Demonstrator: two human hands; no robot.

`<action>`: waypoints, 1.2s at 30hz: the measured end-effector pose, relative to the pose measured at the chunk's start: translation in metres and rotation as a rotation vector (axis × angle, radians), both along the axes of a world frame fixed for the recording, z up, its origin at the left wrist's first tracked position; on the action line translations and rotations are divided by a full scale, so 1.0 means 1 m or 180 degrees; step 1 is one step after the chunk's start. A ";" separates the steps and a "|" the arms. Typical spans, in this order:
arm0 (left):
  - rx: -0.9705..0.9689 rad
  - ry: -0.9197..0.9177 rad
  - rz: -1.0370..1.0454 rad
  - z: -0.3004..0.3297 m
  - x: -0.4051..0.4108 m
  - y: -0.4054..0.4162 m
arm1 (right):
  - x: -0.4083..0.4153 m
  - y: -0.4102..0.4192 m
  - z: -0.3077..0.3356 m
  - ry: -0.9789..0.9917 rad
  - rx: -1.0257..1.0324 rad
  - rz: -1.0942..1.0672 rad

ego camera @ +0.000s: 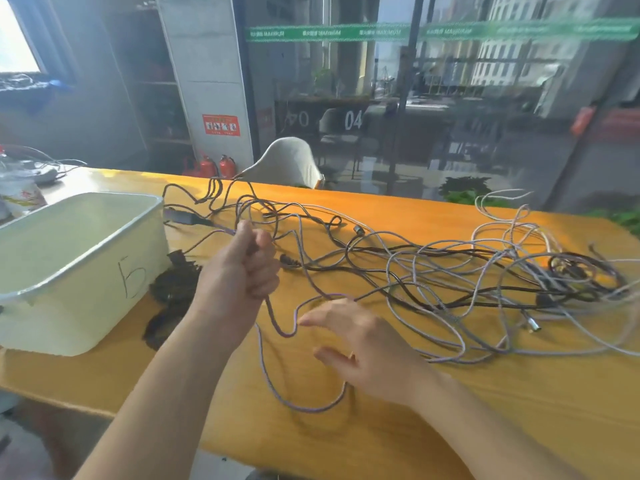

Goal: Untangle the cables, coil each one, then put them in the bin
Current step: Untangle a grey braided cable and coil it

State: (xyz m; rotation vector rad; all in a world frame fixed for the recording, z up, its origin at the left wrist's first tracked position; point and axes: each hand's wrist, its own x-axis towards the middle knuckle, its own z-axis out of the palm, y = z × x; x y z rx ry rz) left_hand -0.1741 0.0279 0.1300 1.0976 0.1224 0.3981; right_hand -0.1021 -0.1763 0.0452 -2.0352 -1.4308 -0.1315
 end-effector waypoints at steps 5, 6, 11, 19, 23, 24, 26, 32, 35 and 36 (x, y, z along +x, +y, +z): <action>0.0895 0.0404 -0.0250 0.003 0.009 -0.012 | 0.034 -0.091 -0.003 0.0128 -0.0582 -0.0786; 0.1027 0.0477 -0.0297 0.004 0.010 -0.015 | 0.038 -0.108 -0.004 0.0146 -0.0657 -0.0830; 0.1413 0.0622 -0.0445 0.003 0.020 -0.033 | 0.047 -0.165 -0.015 0.0010 -0.0723 -0.0965; 0.1622 0.0740 -0.0434 -0.009 0.043 -0.046 | 0.089 -0.192 -0.015 -0.0555 -0.0438 -0.2577; 0.1657 0.0810 -0.0501 -0.018 0.056 -0.050 | 0.105 -0.192 -0.009 -0.0616 -0.0195 -0.3075; 0.1674 0.0818 -0.0503 -0.020 0.059 -0.052 | 0.107 -0.190 -0.008 -0.0513 -0.0331 -0.3110; 0.1756 0.0829 -0.0469 -0.021 0.064 -0.059 | 0.106 -0.182 -0.005 -0.0284 -0.0538 -0.3098; 0.2471 0.0771 -0.0704 -0.022 0.084 -0.086 | 0.077 -0.129 0.031 0.0686 0.0823 -0.1788; 0.2971 0.0840 -0.0946 -0.027 0.097 -0.099 | 0.073 -0.104 0.046 0.1140 0.0966 -0.1213; 0.3074 0.0858 -0.1031 -0.029 0.102 -0.102 | 0.074 -0.097 0.046 0.1228 0.1008 -0.1108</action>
